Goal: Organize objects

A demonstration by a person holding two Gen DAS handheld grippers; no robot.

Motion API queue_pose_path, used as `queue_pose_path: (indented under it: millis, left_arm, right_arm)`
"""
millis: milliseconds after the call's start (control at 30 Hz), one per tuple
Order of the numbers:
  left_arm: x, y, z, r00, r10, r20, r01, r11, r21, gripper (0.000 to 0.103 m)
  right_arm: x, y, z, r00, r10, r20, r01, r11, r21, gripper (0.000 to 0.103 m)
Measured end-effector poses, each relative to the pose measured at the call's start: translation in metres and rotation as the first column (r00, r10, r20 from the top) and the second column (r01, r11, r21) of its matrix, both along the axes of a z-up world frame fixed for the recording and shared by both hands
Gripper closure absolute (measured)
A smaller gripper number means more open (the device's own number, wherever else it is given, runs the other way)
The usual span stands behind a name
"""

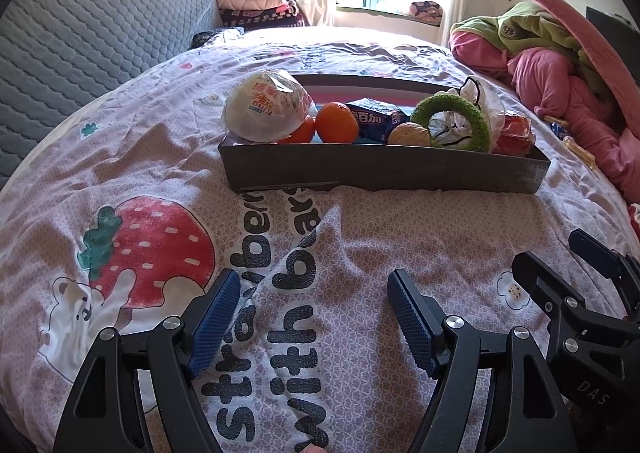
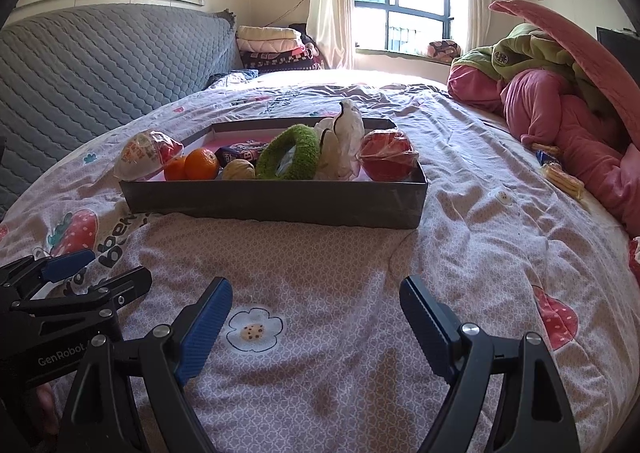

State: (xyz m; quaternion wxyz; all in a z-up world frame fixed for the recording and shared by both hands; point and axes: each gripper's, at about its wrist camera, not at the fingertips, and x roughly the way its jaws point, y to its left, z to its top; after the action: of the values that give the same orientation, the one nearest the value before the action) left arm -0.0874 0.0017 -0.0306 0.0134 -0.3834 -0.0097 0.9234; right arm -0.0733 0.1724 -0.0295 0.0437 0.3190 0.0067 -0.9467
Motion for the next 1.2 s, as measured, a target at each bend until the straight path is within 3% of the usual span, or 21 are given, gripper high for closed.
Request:
queue_pose_path:
  millis: [1200]
  left_arm:
    - [-0.0017, -0.0029, -0.0037, 1.0, 0.004, 0.015, -0.004, 1.0, -0.003, 0.026]
  right_arm:
    - [-0.0027, -0.0031, -0.0078, 0.999, 0.012, 0.03, -0.013, 1.0, 0.017, 0.018]
